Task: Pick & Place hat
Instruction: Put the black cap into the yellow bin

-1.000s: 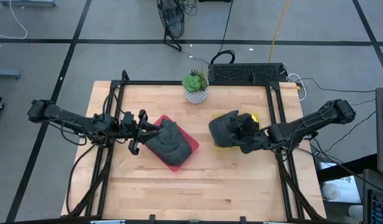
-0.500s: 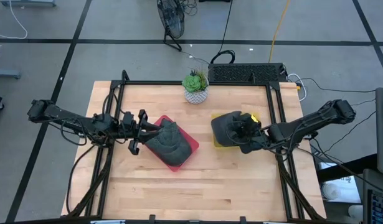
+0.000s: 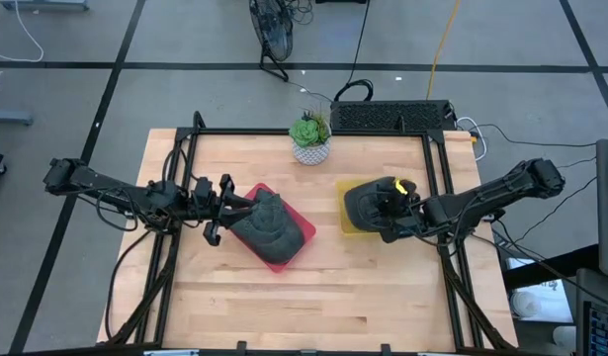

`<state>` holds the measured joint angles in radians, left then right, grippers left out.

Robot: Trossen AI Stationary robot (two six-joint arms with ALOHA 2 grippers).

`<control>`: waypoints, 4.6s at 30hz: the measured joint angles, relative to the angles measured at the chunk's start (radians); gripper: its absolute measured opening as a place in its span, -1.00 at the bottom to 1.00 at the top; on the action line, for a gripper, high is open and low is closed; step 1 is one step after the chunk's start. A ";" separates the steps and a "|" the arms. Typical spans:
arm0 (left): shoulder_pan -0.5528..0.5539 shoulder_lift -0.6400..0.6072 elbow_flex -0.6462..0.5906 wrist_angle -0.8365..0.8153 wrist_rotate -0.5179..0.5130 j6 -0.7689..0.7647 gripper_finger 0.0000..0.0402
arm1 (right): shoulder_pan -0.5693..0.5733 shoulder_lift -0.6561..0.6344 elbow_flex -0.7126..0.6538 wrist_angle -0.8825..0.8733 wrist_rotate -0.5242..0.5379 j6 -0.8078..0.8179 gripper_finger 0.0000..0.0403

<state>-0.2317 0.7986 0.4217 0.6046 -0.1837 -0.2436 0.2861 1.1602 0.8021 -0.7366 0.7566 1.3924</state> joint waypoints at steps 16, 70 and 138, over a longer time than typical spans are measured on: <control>0.000 0.000 0.000 0.003 0.000 0.000 -0.46 | -0.019 0.000 0.000 0.092 0.004 -0.078 -0.98; 0.000 0.000 0.000 -0.001 -0.001 0.002 -0.46 | -0.051 -0.241 -0.159 0.352 -0.366 -0.652 -0.57; 0.001 0.000 0.000 -0.064 -0.089 0.020 -0.46 | 0.083 -0.152 0.005 -0.312 -0.413 -0.591 -0.57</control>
<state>-0.2310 0.7986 0.4221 0.5405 -0.2726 -0.2234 0.3695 1.0086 0.8070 -1.0482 0.3439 0.8015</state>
